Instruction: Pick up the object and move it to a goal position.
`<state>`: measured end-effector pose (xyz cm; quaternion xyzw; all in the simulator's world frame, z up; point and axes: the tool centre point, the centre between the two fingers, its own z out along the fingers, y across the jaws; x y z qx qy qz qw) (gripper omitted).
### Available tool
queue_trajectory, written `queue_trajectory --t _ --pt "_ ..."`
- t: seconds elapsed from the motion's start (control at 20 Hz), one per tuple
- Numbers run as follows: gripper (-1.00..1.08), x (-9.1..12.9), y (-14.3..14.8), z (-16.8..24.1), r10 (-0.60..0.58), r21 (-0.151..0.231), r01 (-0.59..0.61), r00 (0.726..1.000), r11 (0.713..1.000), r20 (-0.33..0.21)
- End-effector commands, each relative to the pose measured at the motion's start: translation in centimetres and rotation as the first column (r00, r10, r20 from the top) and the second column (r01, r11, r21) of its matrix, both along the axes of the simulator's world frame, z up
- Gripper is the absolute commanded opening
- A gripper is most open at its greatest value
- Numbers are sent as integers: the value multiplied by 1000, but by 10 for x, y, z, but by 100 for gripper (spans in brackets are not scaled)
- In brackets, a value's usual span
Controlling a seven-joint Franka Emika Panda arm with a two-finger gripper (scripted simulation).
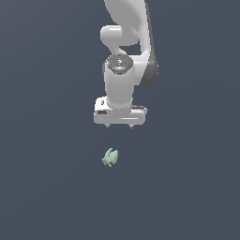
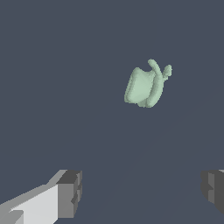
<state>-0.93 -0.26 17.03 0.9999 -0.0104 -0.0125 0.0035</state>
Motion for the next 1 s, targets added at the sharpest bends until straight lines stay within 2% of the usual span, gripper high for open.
queue_trajectory --t 0.0,0.45,0.95 --pt "100 0 0 0 0 0 0 1000 1000 0" --pt "100 -4 35 4 79 13 -79 997 997 -10" --pt "100 10 25 -5 26 14 -25 1000 1000 -6"
